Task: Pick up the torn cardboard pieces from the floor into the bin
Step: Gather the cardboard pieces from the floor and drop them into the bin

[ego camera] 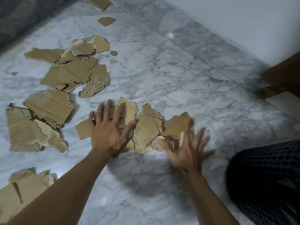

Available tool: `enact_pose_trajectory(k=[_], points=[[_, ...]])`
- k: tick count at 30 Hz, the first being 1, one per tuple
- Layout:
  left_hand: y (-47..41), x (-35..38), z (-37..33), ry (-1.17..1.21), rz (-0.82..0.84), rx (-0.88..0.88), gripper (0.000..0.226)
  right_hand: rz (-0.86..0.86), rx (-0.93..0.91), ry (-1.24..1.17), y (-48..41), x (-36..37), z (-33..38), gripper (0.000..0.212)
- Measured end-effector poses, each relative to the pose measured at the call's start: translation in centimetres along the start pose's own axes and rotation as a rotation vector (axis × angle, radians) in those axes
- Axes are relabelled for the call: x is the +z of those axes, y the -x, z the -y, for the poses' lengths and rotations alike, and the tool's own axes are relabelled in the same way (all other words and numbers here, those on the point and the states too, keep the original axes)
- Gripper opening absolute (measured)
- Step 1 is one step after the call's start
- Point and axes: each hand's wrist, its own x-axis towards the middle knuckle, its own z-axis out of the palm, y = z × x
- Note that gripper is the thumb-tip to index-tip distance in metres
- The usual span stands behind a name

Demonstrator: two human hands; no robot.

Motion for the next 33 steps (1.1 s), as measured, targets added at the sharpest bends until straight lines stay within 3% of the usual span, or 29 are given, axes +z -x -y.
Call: enact_pose_trajectory(k=[6, 10, 13, 17, 19, 23, 26, 31, 33], points=[[0.6, 0.1, 1.3, 0.100, -0.080, 0.028, 0.056, 0.173, -0.316, 0.088, -2.1, 0.7, 6.9, 0.126], [0.2, -0.1, 2.1, 0.081, -0.113, 0.028, 0.054, 0.167, -0.397, 0.155, -4.1, 0.7, 9.0, 0.120], [0.3, -0.8, 2.4, -0.053, -0.129, -0.031, 0.064, 0.117, -0.462, 0.156, -5.7, 0.0, 9.8, 0.106], [0.1, -1.2, 1.8, -0.165, -0.035, -0.141, 0.087, 0.162, -0.505, 0.243, -6.3, -0.9, 11.0, 0.114], [0.0, -1.6, 1.7, -0.141, 0.007, -0.154, 0.088, 0.198, -0.495, 0.257, -5.6, -1.1, 11.6, 0.103], [0.8, -2.6, 1.8, -0.051, 0.068, -0.028, 0.062, 0.321, -0.435, 0.306, -4.2, -0.9, 12.2, 0.093], [2.4, -2.4, 1.6, -0.050, 0.045, 0.037, 0.046, 0.227, -0.497, 0.293, -2.5, -1.0, 12.2, 0.075], [4.1, -3.5, 1.7, -0.167, 0.053, 0.233, 0.063, 0.266, -0.490, 0.017, 1.6, -0.9, 8.6, 0.054], [4.6, -4.3, 1.9, -0.210, 0.045, 0.283, 0.070, 0.266, -0.444, -0.063, 2.7, -1.5, 7.2, 0.054]])
